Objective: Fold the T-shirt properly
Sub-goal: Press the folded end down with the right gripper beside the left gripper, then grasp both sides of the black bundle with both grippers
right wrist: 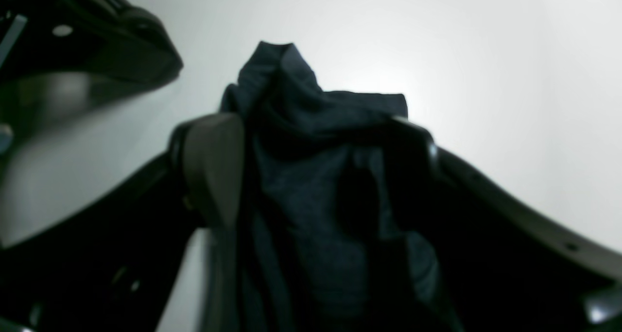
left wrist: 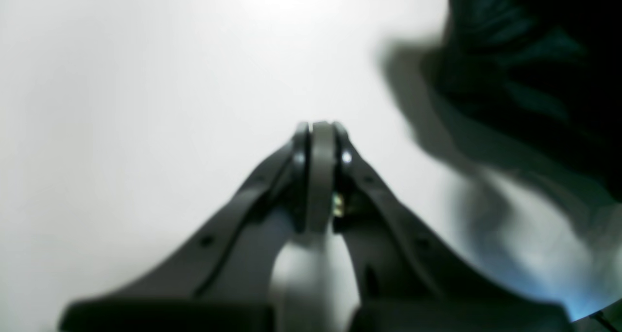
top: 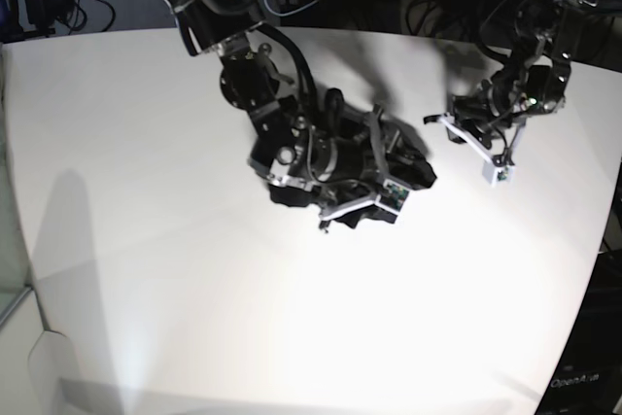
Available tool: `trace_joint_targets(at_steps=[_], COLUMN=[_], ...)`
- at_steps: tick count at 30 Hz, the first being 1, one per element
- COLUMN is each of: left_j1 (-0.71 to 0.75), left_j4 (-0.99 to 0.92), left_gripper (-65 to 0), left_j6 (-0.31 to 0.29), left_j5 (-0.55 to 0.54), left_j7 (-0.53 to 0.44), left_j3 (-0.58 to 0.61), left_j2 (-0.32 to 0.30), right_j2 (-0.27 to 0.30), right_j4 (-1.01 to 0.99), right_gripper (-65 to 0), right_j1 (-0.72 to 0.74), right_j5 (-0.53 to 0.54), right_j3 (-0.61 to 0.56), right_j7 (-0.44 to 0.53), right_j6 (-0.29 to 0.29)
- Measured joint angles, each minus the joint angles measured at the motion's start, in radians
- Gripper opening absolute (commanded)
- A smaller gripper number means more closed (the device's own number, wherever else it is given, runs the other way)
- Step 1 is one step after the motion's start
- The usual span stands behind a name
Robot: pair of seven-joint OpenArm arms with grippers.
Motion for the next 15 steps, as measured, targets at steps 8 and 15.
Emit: trace_joint_targets(at_steps=[8, 15], left_j1=[0.0, 0.006], left_j4=[0.0, 0.023], left_gripper=[-64.2, -64.2], left_j6=[0.0, 0.001], left_j5=[0.0, 0.001], left_j7=[0.0, 0.007], left_j3=[0.0, 0.0], left_j2=[0.0, 0.0], right_j2=[-0.003, 0.014], right_j4=[0.093, 0.168], right_gripper=[-21.2, -39.2], right_j1=[-0.003, 0.0], right_j5=[0.001, 0.001], right_j3=[-0.061, -0.056], right_j7=[0.003, -0.002], right_j6=[0.0, 0.0])
